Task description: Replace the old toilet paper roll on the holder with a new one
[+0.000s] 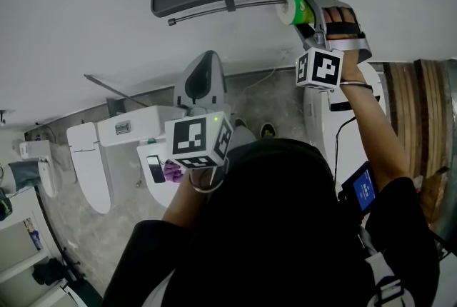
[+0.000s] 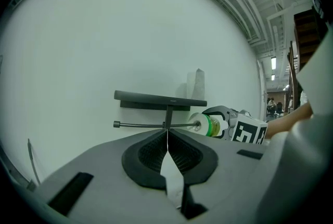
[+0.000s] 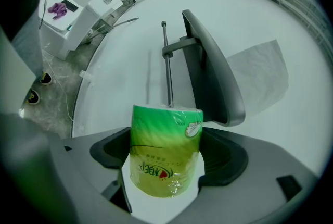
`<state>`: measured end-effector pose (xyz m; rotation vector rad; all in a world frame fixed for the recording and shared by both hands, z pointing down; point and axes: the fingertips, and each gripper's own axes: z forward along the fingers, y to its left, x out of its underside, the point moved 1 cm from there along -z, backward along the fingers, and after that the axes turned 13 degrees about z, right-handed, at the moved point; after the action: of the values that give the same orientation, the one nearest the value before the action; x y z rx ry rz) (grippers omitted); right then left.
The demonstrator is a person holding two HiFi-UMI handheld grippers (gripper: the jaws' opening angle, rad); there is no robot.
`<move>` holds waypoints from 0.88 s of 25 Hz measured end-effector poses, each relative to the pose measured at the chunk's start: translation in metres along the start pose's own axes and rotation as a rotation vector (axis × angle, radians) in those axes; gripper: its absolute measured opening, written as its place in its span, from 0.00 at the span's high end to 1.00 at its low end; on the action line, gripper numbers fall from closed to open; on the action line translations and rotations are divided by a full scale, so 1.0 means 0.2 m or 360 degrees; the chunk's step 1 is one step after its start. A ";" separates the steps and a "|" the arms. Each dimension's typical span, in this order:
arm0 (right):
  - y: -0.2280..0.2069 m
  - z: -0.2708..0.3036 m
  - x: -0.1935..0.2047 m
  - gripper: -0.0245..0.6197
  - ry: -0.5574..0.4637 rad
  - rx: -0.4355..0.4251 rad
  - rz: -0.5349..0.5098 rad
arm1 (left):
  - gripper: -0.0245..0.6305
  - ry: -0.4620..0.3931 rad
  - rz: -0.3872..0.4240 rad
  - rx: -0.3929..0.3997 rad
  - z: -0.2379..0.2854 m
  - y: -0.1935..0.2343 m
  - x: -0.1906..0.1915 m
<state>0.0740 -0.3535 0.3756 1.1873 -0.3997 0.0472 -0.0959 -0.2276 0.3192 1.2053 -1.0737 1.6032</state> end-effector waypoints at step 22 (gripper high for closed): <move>0.06 0.02 -0.17 0.33 -0.0056 -0.0052 -0.0138 | 0.93 -0.0016 -0.0003 0.0000 0.00 0.01 0.02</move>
<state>0.0378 -0.3476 0.3760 1.1730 -0.3784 -0.0553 -0.0979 -0.2277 0.3231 1.2153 -1.0785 1.5972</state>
